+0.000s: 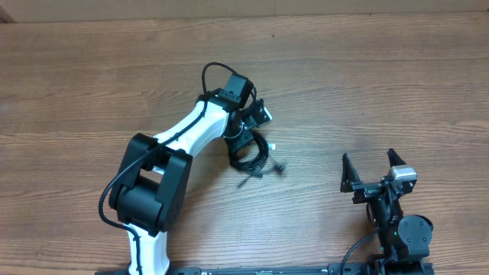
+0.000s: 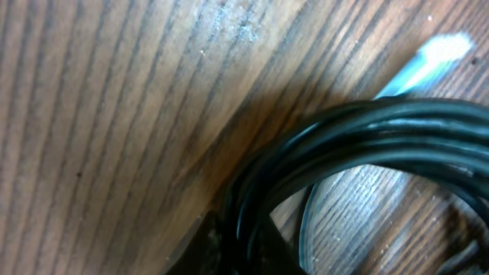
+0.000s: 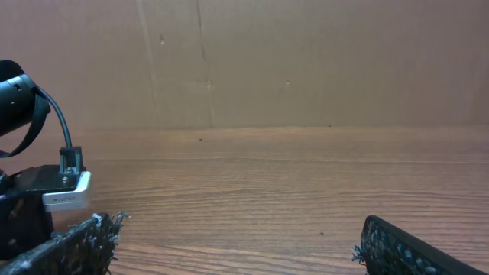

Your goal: Untangle cables

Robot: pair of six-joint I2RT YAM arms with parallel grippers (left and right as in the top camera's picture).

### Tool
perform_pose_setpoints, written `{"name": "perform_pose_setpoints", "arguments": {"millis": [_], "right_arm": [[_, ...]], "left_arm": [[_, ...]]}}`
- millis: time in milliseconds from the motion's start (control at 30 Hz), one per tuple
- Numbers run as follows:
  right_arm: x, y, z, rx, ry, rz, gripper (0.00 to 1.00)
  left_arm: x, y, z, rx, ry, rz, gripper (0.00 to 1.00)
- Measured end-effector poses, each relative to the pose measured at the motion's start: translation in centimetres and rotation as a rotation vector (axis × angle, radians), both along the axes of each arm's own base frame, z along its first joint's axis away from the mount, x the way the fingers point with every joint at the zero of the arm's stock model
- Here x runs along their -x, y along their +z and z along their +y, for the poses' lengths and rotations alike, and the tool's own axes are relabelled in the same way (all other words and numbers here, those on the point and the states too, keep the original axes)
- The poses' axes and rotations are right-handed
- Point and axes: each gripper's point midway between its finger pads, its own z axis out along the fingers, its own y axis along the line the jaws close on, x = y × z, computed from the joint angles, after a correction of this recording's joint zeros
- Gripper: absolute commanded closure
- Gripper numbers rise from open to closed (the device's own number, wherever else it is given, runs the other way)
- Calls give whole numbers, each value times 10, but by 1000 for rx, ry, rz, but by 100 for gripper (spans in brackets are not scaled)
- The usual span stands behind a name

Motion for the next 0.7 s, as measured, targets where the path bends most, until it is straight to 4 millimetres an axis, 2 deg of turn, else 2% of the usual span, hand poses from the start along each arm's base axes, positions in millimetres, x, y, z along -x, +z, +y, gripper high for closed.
{"name": "perform_pose_setpoints", "arguments": {"millis": [133, 333, 467, 533, 600, 700], "right_arm": [[0, 0, 0, 0, 0, 0, 0], [0, 0, 0, 0, 0, 0, 0], [0, 0, 0, 0, 0, 0, 0], [0, 0, 0, 0, 0, 0, 0], [0, 0, 0, 0, 0, 0, 0], [0, 0, 0, 0, 0, 0, 0]], "left_arm": [[-4, 1, 0, -1, 31, -15, 96], [-8, 1, 5, -7, 243, -8, 96], [0, 5, 23, -74, 506, 37, 96], [10, 8, 34, -112, 670, 95, 96], [20, 13, 38, -125, 810, 151, 96], [30, 17, 33, -96, 979, 234, 69]]}}
